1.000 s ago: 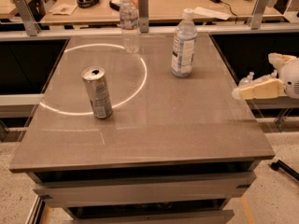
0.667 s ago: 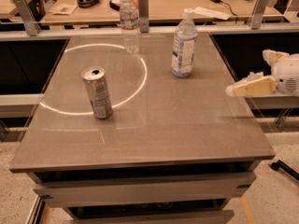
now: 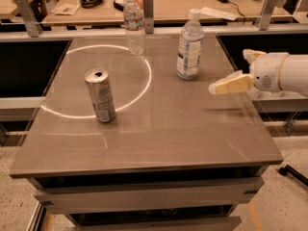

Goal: Move blue plastic bottle near redbull can

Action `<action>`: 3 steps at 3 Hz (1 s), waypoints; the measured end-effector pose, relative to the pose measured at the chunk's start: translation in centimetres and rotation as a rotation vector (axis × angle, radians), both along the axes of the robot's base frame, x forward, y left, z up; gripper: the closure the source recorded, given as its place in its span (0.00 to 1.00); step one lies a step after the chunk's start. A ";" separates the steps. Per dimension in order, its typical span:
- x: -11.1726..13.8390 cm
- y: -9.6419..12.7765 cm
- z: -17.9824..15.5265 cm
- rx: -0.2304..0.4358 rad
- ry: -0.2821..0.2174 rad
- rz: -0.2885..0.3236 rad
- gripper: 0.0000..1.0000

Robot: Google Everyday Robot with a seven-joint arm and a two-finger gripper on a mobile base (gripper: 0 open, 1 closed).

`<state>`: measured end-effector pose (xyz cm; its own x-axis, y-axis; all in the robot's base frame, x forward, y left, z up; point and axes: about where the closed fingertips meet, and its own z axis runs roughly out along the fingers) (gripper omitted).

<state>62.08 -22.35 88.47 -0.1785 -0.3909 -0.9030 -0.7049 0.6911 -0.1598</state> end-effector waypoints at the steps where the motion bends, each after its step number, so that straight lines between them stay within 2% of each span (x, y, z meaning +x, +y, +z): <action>1: 1.8 3.5 -1.1 0.044 0.018 0.063 0.00; 3: 4.9 8.8 -2.6 0.090 0.022 0.137 0.00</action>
Offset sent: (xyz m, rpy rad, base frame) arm 0.0552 0.0931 -0.0360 0.1049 0.0407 0.1418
